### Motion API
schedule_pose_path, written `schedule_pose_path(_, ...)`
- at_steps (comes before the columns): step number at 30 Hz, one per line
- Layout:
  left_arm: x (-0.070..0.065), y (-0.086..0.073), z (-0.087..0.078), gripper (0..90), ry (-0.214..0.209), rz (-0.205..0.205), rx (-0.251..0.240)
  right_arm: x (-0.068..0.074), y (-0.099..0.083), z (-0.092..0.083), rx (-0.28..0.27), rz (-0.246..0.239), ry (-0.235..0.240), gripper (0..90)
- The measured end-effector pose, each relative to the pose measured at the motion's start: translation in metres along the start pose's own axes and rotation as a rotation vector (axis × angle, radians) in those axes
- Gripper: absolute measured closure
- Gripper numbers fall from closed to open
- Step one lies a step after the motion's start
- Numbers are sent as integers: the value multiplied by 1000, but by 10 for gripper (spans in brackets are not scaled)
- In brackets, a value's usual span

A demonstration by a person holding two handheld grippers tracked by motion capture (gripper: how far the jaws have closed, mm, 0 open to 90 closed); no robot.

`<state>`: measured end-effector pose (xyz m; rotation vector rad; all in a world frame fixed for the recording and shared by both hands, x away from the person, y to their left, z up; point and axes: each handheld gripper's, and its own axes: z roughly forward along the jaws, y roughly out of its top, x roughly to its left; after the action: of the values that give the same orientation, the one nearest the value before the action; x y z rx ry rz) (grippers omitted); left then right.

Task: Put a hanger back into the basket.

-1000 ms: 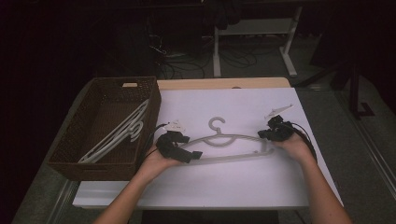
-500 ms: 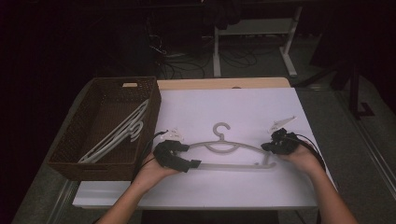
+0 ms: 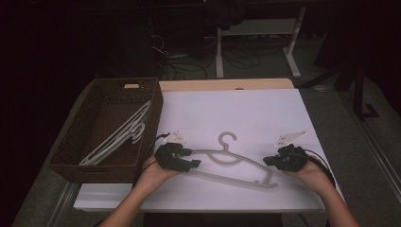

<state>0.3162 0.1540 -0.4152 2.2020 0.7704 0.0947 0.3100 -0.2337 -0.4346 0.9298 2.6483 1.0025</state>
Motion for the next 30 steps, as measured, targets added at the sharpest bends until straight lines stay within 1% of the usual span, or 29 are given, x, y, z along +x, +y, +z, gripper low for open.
schedule_pose_path(2, -2, 0, -2, 414, -7, 11, -8, 2, 9, -2, -32, -2, 20, 885)
schedule_pose_path(3, -3, -1, -2, 387, -18, 20, -17, 3, 15, 0, -46, -9, 35, 886)
schedule_pose_path(4, -4, -2, -3, 356, -24, 26, -14, 6, 24, 4, -54, -21, 53, 886)
schedule_pose_path(5, -5, -4, -4, 338, -32, 34, -13, 8, 29, 7, -57, -30, 64, 886)
schedule_pose_path(6, -6, -5, -4, 306, -33, 34, -17, 12, 38, 12, -58, -40, 79, 886)
schedule_pose_path(7, -7, -6, -5, 285, -37, 38, -18, 14, 44, 17, -58, -51, 88, 886)
schedule_pose_path(12, -8, -11, -8, 200, -32, 59, -29, 28, 78, 48, -42, -105, 121, 886)
schedule_pose_path(13, -8, -11, -8, 192, -32, 59, -29, 28, 78, 48, -42, -105, 121, 886)
schedule_pose_path(14, -6, -12, -7, 192, -26, 55, -34, 31, 85, 55, -40, -114, 127, 886)
schedule_pose_path(15, -6, -12, -7, 174, -23, 53, -36, 36, 98, 69, -37, -131, 140, 887)
schedule_pose_path(17, -6, -12, -8, 167, -22, 54, -36, 42, 112, 84, -32, -156, 159, 887)
schedule_pose_path(19, -6, -12, -8, 162, -19, 53, -36, 49, 123, 99, -22, -169, 176, 887)
schedule_pose_path(22, -5, -13, -9, 158, -15, 52, -37, 56, 135, 120, -9, -186, 199, 887)
schedule_pose_path(24, -5, -13, -9, 157, -14, 49, -38, 61, 140, 129, 2, -199, 207, 887)
schedule_pose_path(28, -5, -13, -9, 157, -19, 51, -39, 66, 144, 142, 29, -216, 212, 887)
schedule_pose_path(30, -5, -13, -8, 157, -21, 51, -37, 67, 145, 146, 41, -225, 202, 887)
